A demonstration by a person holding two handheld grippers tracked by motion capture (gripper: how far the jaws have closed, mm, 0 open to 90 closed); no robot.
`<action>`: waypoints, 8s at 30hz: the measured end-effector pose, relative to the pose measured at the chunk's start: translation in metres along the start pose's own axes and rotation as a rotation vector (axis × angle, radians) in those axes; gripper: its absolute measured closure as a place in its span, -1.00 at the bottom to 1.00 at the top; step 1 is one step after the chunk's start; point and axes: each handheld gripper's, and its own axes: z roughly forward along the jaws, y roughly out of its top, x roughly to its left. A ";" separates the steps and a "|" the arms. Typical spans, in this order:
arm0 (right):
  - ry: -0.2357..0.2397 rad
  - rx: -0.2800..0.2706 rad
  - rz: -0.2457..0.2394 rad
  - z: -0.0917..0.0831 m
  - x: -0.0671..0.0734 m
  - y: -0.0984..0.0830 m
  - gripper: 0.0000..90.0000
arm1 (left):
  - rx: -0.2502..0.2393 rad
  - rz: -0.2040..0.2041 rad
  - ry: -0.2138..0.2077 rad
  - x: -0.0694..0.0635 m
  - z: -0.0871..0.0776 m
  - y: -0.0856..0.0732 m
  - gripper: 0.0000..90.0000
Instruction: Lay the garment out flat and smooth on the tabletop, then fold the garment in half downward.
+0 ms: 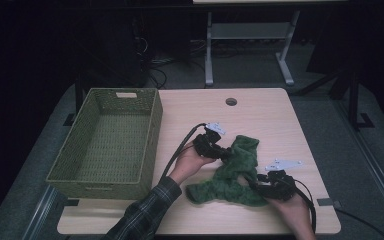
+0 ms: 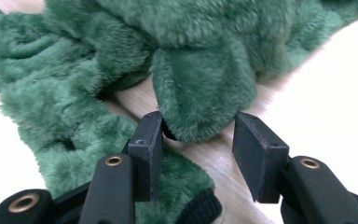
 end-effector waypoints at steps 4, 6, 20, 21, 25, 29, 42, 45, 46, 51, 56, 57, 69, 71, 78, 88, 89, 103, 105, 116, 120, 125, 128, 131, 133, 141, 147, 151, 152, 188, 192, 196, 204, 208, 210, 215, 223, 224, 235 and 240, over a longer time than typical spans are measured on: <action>-0.003 0.005 0.016 0.001 -0.002 -0.001 0.19 | -0.041 -0.014 -0.005 -0.002 -0.010 0.003 0.89; -0.006 -0.004 0.019 0.001 -0.002 0.000 0.22 | -0.058 -0.017 -0.003 -0.003 -0.014 0.003 0.89; -0.031 -0.027 0.017 -0.001 -0.015 0.003 0.80 | -0.068 -0.033 -0.004 -0.003 -0.024 0.000 0.89; -0.037 -0.041 0.003 -0.002 -0.017 0.004 0.81 | -0.069 -0.037 -0.004 -0.004 -0.026 -0.001 0.89; -0.038 -0.074 0.003 -0.009 -0.023 0.010 0.83 | -0.077 -0.046 0.010 -0.005 -0.034 -0.007 0.89; -0.031 -0.116 -0.002 -0.016 -0.027 0.022 0.84 | -0.088 -0.070 0.041 -0.005 -0.047 -0.015 0.89; -0.001 -0.189 -0.099 -0.019 -0.025 0.067 0.85 | -0.041 -0.195 0.171 -0.003 -0.073 -0.051 0.91; 0.009 -0.155 -0.094 -0.007 -0.026 0.066 0.85 | 0.004 -0.220 0.181 -0.001 -0.064 -0.059 0.91; 0.011 -0.146 -0.093 -0.003 -0.027 0.066 0.85 | 0.017 -0.227 0.179 0.000 -0.060 -0.062 0.91; 0.005 -0.070 -0.083 0.015 -0.032 0.060 0.85 | 0.081 -0.240 0.185 0.006 -0.045 -0.072 0.91; -0.009 -0.001 -0.083 0.027 -0.035 0.053 0.84 | 0.102 -0.232 0.194 0.007 -0.036 -0.076 0.90; -0.006 0.001 -0.087 0.029 -0.036 0.052 0.84 | 0.100 -0.231 0.196 0.007 -0.035 -0.076 0.88; -0.017 -0.046 -0.045 0.006 -0.039 0.050 0.46 | 0.020 -0.198 0.178 -0.006 -0.054 -0.054 0.14; -0.007 -0.057 -0.036 -0.002 -0.041 0.052 0.44 | -0.009 -0.189 0.185 -0.008 -0.060 -0.047 0.13; 0.014 -0.042 -0.028 -0.003 -0.048 0.066 0.41 | -0.056 -0.155 0.218 0.000 -0.063 -0.028 0.13; 0.021 -0.018 -0.032 0.020 -0.057 0.100 0.41 | -0.040 -0.117 0.242 0.033 -0.039 0.000 0.14; 0.020 -0.020 -0.033 0.024 -0.058 0.102 0.41 | -0.038 -0.121 0.242 0.036 -0.034 0.001 0.14; 0.012 -0.006 0.027 0.062 -0.071 0.095 0.42 | 0.075 -0.118 0.171 0.065 0.009 -0.011 0.17; 0.006 0.007 0.022 0.065 -0.070 0.094 0.42 | 0.101 -0.096 0.174 0.063 0.013 -0.011 0.21; -0.011 0.053 -0.018 0.073 -0.066 0.092 0.90 | 0.124 -0.064 0.172 0.055 0.015 -0.013 0.83; -0.037 0.051 -0.047 0.070 -0.064 0.094 0.94 | 0.108 -0.052 0.192 0.053 0.005 -0.011 0.91; -0.078 0.006 -0.048 0.054 -0.068 0.101 0.94 | 0.052 -0.055 0.248 0.053 -0.014 -0.007 0.88; -0.093 -0.006 -0.037 0.048 -0.075 0.103 0.95 | 0.038 -0.043 0.272 0.055 -0.021 -0.007 0.89; -0.095 -0.023 -0.035 0.042 -0.081 0.108 0.95 | 0.016 -0.038 0.300 0.055 -0.020 -0.005 0.91; -0.114 -0.034 -0.049 0.041 -0.082 0.111 0.95 | 0.015 -0.021 0.334 0.056 -0.017 -0.005 0.91; -0.106 0.027 0.007 0.058 -0.103 0.099 0.97 | 0.076 -0.009 0.366 0.077 0.014 -0.009 0.93; -0.131 0.054 -0.012 0.067 -0.102 0.096 0.94 | 0.068 -0.030 0.379 0.080 0.017 -0.010 0.78; -0.150 0.043 -0.024 0.063 -0.099 0.100 0.69 | 0.050 -0.044 0.379 0.079 0.007 -0.005 0.44; -0.138 0.023 -0.012 0.058 -0.100 0.101 0.64 | 0.027 -0.057 0.378 0.079 0.003 -0.004 0.39; 0.023 -0.108 -0.044 0.000 -0.031 0.085 0.24 | -0.031 -0.027 0.288 -0.046 -0.075 -0.072 -0.71; 0.030 -0.091 -0.077 0.002 -0.024 0.080 0.24 | -0.029 -0.036 0.298 -0.055 -0.074 -0.086 -0.71; 0.044 -0.105 -0.083 -0.003 -0.017 0.080 0.25 | 0.002 -0.036 0.288 -0.064 -0.070 -0.102 -0.71; 0.070 -0.120 -0.148 -0.006 0.010 0.079 0.26 | 0.039 -0.042 0.298 -0.074 -0.064 -0.120 -0.71; 0.093 -0.106 -0.162 0.000 0.022 0.076 0.28 | 0.035 -0.044 0.298 -0.075 -0.064 -0.125 -0.71; 0.108 -0.091 -0.163 0.003 0.029 0.076 0.30 | 0.033 -0.050 0.301 -0.076 -0.063 -0.129 -0.71; 0.147 -0.087 -0.188 0.010 0.048 0.074 0.35 | 0.037 -0.053 0.320 -0.079 -0.057 -0.136 -0.71; 0.196 -0.059 -0.242 0.028 0.077 0.079 0.43 | -0.010 0.000 0.348 -0.075 -0.056 -0.149 -0.71; 0.205 -0.057 -0.252 0.030 0.080 0.080 0.44 | -0.018 0.000 0.346 -0.075 -0.056 -0.150 -0.71; 0.234 -0.020 -0.310 0.054 0.106 0.089 0.73 | -0.018 0.005 0.343 -0.075 -0.057 -0.152 -0.71; 0.243 0.002 -0.332 0.068 0.116 0.091 0.73 | -0.011 0.008 0.346 -0.075 -0.058 -0.152 -0.71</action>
